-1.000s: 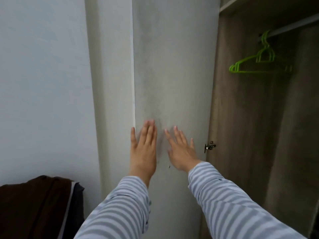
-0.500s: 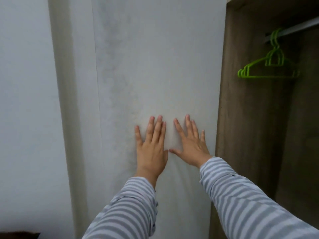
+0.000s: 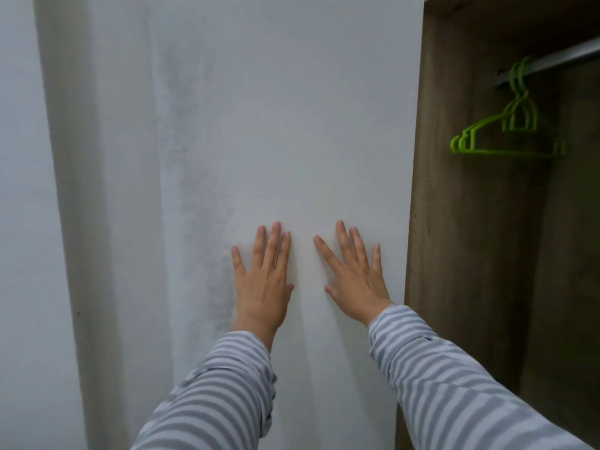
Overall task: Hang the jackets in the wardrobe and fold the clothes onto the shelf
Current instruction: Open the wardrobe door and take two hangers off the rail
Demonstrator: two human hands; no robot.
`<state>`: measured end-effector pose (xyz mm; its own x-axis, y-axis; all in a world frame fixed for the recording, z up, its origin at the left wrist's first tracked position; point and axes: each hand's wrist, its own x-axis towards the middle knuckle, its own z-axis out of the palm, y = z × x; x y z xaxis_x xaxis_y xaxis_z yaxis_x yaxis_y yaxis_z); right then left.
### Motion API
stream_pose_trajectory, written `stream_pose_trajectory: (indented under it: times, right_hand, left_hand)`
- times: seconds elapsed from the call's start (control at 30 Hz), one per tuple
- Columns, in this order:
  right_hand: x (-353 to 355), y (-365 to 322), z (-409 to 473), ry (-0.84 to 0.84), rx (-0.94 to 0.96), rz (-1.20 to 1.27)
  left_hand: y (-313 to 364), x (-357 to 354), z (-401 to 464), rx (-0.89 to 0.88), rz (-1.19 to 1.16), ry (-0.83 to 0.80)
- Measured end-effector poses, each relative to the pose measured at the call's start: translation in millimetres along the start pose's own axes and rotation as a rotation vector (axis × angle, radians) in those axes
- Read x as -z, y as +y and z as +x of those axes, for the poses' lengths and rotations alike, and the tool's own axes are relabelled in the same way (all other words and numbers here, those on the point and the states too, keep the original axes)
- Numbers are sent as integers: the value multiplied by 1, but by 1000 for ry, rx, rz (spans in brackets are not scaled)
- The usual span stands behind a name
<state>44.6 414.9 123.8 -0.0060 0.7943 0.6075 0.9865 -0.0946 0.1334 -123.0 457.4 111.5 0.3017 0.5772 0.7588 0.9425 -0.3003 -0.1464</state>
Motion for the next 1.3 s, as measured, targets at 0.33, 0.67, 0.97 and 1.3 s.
stream_pose_trajectory:
  times: [0.33, 0.67, 0.97, 1.3]
  right_hand:
    - [-13, 8, 9, 7, 40, 33]
    - [10, 51, -7, -5, 85, 49]
    - [75, 178, 4, 254, -287, 61]
    - [122, 299, 65, 399, -451, 80]
  left_hand:
    - [2, -20, 7, 5, -65, 22]
    - [49, -20, 20, 45, -92, 118]
    - [149, 53, 109, -256, -799, 305]
    - [245, 83, 236, -173, -1379, 187]
